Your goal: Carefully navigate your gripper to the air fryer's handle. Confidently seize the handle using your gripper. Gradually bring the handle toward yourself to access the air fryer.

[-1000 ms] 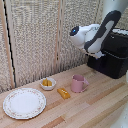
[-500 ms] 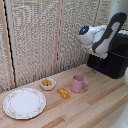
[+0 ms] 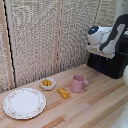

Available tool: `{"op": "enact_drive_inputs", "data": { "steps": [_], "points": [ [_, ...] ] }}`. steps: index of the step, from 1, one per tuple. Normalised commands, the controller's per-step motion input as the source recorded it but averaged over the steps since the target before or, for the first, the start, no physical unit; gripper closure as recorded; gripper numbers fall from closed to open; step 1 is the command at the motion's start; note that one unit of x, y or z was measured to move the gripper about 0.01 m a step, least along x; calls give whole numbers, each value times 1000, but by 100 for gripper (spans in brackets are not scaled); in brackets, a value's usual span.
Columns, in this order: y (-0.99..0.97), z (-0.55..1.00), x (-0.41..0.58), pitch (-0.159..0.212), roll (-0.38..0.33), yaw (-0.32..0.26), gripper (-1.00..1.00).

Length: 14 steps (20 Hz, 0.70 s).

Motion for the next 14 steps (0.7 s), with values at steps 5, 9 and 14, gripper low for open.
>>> {"op": "enact_drive_inputs", "data": {
  "steps": [5, 9, 14],
  "points": [
    [-13, -12, 240, 25, 0, 3, 100],
    [20, 0, 199, 73, -2, -40, 100],
    [80, 0, 78, 38, -25, -113, 100]
  ]
}}
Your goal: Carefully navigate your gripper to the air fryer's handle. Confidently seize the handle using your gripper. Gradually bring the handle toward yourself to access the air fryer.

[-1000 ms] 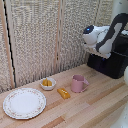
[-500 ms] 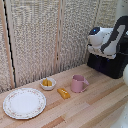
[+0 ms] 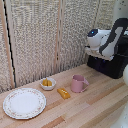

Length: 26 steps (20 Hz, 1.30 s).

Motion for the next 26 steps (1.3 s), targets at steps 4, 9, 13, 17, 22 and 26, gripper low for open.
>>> {"op": "enact_drive_inputs", "data": {
  "steps": [4, 9, 13, 17, 22, 26],
  "points": [
    [100, 0, 30, 98, 2, -183, 100],
    [0, 30, 18, 162, 276, -246, 100],
    [0, -1, 0, 245, 347, -189, 100],
    [0, -4, -36, 259, 348, -148, 100],
    [89, 6, -175, 207, 331, -112, 100],
    [484, 12, -239, 53, 176, -102, 100]
  ]
}}
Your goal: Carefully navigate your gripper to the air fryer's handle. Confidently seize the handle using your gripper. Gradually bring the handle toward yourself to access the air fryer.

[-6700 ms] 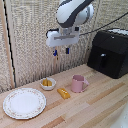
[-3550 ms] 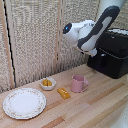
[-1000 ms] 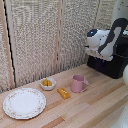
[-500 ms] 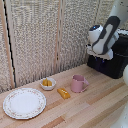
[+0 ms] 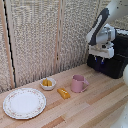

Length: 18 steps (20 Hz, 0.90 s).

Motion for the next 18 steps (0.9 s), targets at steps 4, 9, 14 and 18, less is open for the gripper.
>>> {"op": "enact_drive_inputs", "data": {
  "steps": [4, 9, 14, 18],
  "points": [
    [765, -11, -22, -20, 6, -146, 100],
    [773, -1, 0, -28, 0, -162, 100],
    [731, -29, -11, -29, 0, -182, 100],
    [798, -37, -221, 0, 0, -88, 100]
  ]
}}
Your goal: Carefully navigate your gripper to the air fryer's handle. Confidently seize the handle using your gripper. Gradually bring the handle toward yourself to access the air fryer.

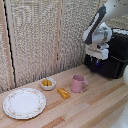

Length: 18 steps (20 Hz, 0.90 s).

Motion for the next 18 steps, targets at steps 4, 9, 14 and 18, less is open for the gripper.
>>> {"op": "enact_drive_inputs", "data": {
  "steps": [4, 9, 14, 18],
  "points": [
    [887, -141, -332, -21, -8, -40, 100],
    [935, -229, -346, -26, -24, -16, 100],
    [933, -215, -299, -36, -18, -24, 100],
    [940, -211, -252, -38, -18, -24, 100]
  ]
}}
